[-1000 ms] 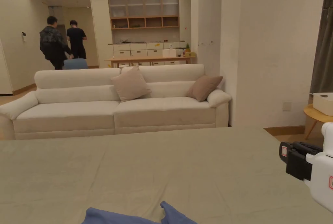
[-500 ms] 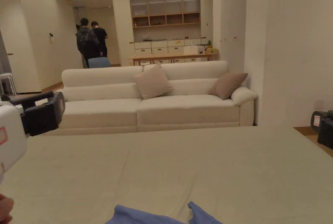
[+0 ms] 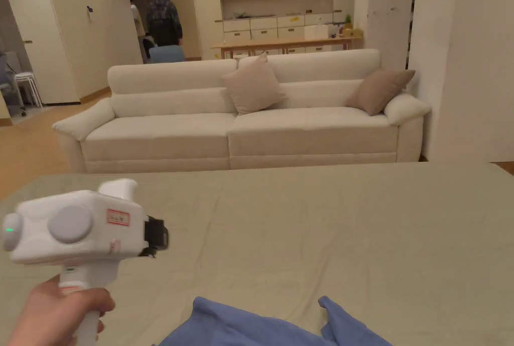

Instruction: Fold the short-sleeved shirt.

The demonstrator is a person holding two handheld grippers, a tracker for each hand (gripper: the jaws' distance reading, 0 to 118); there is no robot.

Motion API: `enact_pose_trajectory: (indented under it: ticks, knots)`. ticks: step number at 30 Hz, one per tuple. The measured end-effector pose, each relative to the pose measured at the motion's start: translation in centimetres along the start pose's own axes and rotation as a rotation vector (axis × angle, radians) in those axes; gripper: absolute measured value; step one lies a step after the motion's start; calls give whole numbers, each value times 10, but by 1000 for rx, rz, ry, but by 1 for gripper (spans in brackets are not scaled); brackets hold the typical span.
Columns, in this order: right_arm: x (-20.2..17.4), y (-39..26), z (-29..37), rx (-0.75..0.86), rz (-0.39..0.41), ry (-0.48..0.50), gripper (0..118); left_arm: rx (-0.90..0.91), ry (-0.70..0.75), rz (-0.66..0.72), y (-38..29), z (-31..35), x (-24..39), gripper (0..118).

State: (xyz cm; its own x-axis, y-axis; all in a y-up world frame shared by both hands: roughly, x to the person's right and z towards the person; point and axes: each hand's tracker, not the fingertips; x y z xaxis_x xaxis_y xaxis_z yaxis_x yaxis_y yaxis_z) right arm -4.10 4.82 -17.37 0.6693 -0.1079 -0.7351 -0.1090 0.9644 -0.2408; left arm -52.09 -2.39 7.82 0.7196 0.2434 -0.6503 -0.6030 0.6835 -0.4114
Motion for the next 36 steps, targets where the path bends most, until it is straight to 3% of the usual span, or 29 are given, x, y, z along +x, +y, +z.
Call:
enact_pose_trajectory:
  ticks: [2,4,5,6,7,8,15,16,17,19,20,21,24,28,32,33,34,35,36]
  knots:
    - [0,-9,-20,-36,26,-17,0,-175,-91,60,3,-69,-15,0]
    - [2,-19,-41,-83,35,-31,0,-300,-56,107,-5,-130,-24,3]
    - [4,-24,-49,-93,29,-29,0,-318,2,79,-11,-153,-27,28]
    - [6,-31,-57,-111,21,-28,0,-334,71,38,-17,-177,-31,81]
    - [7,-37,-65,-134,19,-28,0,-309,132,7,-21,-187,-35,107]
    - [8,-43,-70,-153,18,-29,0,-310,166,-7,-26,-202,-38,110]
    - [12,-79,-93,-255,14,-42,0,-400,89,22,-61,-260,-42,105]
    - [14,-84,-96,-268,6,-43,0,-408,83,9,-67,-261,-37,96]
    - [16,-88,-98,-278,-4,-36,0,-382,174,-50,-69,-258,-32,86]
    - [19,-97,-99,-301,-35,-20,0,-363,115,-99,-73,-245,-19,71]
    - [20,-100,-99,-311,-46,-12,0,-363,69,-94,-75,-238,-16,48]
    - [22,-104,-98,-318,-51,-6,0,-379,-3,-69,-80,-232,-12,7]
    - [28,-118,-100,-356,-86,20,0,-410,-13,-82,-96,-211,-6,6]
    - [39,-142,-112,-423,-133,94,0,-236,-113,22,-97,-153,-16,6]
    - [44,-168,-149,-548,-171,230,4,-98,-118,23,-89,-78,-8,6]
    - [46,-178,-164,-609,-176,277,47,-57,-116,21,-88,-59,-10,6]
    - [46,-189,-168,-510,-205,319,100,-30,-126,32,-87,-43,-12,6]
    - [46,-202,-175,-584,-165,331,117,-18,-129,41,-84,-36,-15,6]
    - [41,-212,-187,-650,-146,312,111,6,-122,74,-85,-24,-18,6]
